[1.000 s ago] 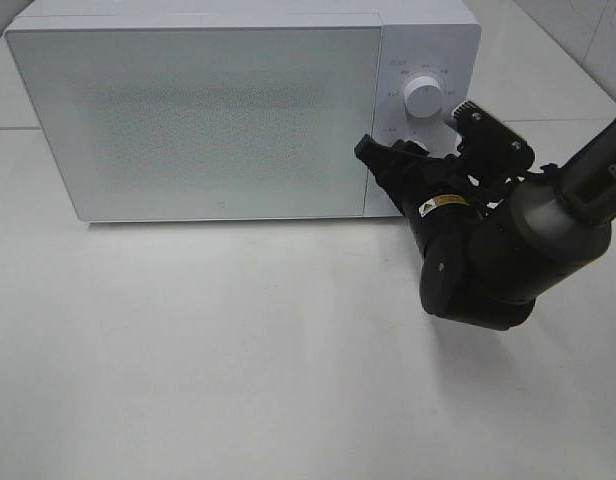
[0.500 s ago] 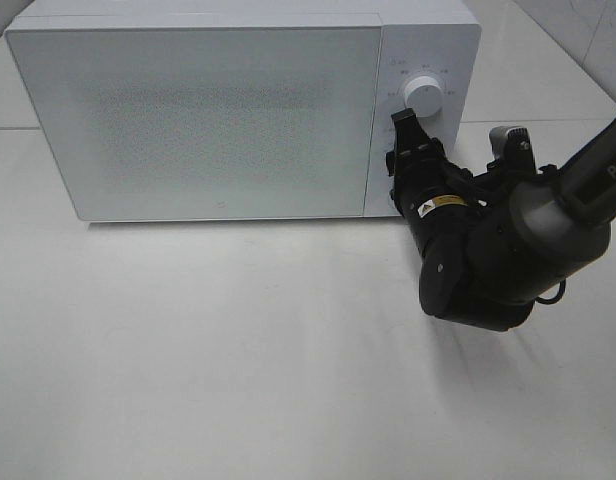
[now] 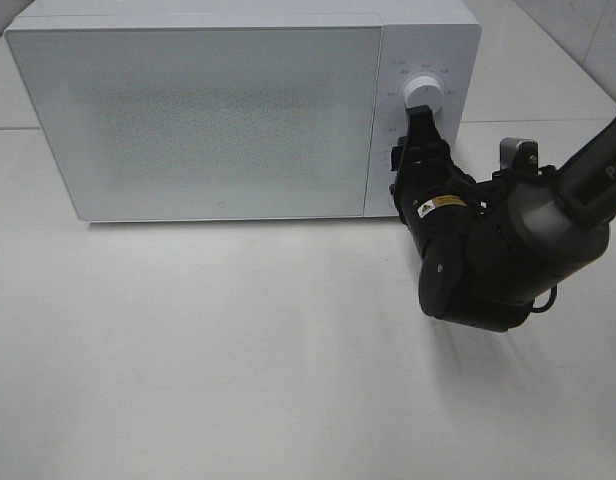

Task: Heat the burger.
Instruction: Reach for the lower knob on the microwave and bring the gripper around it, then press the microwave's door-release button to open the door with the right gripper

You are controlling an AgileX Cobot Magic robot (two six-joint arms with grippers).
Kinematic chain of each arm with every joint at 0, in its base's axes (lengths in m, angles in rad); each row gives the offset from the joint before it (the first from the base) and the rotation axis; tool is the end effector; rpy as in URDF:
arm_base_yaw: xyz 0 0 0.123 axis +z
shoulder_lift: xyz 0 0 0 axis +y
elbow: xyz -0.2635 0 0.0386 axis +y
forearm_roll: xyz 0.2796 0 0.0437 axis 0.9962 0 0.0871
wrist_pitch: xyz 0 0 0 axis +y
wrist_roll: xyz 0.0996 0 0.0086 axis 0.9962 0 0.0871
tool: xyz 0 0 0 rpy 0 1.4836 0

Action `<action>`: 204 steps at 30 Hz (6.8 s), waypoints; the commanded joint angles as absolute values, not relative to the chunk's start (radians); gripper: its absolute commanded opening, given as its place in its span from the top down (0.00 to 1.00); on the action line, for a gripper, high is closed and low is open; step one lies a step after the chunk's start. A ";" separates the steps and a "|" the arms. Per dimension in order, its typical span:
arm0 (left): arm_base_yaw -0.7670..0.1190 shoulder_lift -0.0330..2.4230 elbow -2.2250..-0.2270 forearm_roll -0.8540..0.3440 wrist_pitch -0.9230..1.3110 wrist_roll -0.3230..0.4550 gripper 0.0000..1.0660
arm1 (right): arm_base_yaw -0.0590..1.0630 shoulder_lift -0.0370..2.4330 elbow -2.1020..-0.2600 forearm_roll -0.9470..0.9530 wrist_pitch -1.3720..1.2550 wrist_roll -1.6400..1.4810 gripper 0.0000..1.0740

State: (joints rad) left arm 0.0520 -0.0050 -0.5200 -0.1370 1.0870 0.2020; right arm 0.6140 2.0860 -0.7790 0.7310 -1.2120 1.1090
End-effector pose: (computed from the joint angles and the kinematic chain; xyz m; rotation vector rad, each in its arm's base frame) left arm 0.0453 -0.0098 0.2931 0.1632 2.0314 -0.0046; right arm 0.3270 0.1541 0.0656 1.1339 1.3379 0.9550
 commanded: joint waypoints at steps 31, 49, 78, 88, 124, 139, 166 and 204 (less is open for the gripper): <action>0.047 -0.021 -0.518 -0.137 1.073 0.199 0.08 | 0.609 2.080 -0.805 0.753 -1.398 1.254 0.63; 0.047 -0.021 -0.518 -0.137 1.073 0.199 0.08 | 0.609 1.934 -0.649 0.727 -1.194 1.019 0.30; 0.047 -0.021 -0.518 -0.137 1.073 0.199 0.08 | 0.476 1.479 -0.766 0.269 0.214 -0.018 0.30; 0.047 -0.021 -0.518 -0.137 1.073 0.199 0.08 | 0.478 1.362 -0.876 0.086 0.582 0.038 0.30; 0.047 -0.021 -0.518 -0.137 1.073 0.199 0.08 | 0.464 0.590 -0.726 -0.203 1.063 0.174 0.30; 0.047 -0.021 -0.518 -0.137 1.073 0.199 0.08 | 0.138 0.256 -0.554 -0.142 0.876 0.123 0.30; 0.047 -0.021 -0.518 -0.137 1.073 0.199 0.08 | 0.071 0.007 -0.495 -0.114 0.995 0.060 0.30; 0.047 -0.010 -0.518 -0.136 1.073 0.199 0.08 | 0.071 0.480 -0.534 -0.060 0.414 0.050 0.30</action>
